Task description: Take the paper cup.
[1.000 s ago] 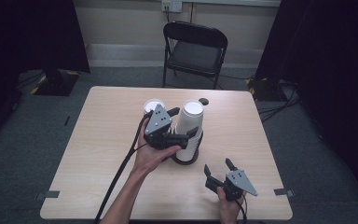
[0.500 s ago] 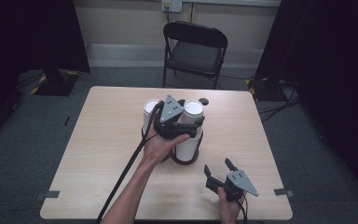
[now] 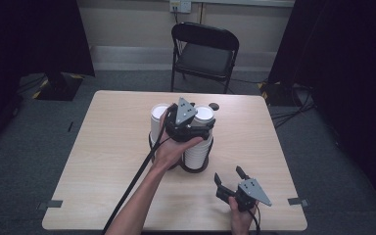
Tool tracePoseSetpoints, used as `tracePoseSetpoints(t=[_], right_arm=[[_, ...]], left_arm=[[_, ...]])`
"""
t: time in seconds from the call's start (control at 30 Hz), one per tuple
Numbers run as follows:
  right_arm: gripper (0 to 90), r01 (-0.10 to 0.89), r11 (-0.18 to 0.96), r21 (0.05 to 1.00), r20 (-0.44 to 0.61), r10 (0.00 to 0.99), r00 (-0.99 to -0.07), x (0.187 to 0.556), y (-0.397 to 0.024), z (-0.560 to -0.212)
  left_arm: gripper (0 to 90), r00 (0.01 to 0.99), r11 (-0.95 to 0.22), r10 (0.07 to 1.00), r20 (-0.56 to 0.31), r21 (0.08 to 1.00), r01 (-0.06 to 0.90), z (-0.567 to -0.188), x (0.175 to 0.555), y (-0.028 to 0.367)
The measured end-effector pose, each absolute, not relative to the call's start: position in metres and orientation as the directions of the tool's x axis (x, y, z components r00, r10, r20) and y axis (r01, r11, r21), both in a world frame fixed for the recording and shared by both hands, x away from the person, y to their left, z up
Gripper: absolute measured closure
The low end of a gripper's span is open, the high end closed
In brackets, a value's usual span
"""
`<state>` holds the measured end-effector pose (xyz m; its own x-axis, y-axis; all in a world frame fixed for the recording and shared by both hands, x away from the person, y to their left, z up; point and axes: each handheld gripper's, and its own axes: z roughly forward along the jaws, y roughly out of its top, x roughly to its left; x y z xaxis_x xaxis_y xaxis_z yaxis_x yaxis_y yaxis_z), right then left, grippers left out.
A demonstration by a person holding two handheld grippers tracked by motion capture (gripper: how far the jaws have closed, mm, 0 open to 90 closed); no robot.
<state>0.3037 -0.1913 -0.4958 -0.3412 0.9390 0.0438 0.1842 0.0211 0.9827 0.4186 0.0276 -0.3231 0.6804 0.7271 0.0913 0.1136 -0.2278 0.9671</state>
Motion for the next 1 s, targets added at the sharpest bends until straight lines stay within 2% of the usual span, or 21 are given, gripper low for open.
tracePoseSetpoints(t=[0.37, 0.53, 0.77, 1.0], right_arm=[[16.1, 0.183, 0.014, 0.983, 0.051, 0.937, -0.345, 0.303, -0.192, -0.496], [16.1, 0.181, 0.01, 0.983, 0.054, 0.938, -0.343, 0.303, -0.193, -0.496], [16.1, 0.18, 0.01, 0.984, 0.053, 0.938, -0.342, 0.303, -0.193, -0.496], [15.8, 0.182, 0.008, 0.983, 0.055, 0.938, -0.341, 0.303, -0.193, -0.496]], left_arm=[[19.4, 0.699, -0.234, 0.713, 0.05, 0.957, 0.171, -0.33, 0.426, 0.022], [21.3, 0.697, -0.262, 0.714, 0.066, 0.948, 0.179, -0.332, 0.428, 0.02], [22.4, 0.7, -0.259, 0.713, 0.046, 0.945, 0.201, -0.329, 0.428, 0.022], [22.5, 0.695, -0.215, 0.718, 0.032, 0.96, 0.178, -0.327, 0.426, 0.024]])
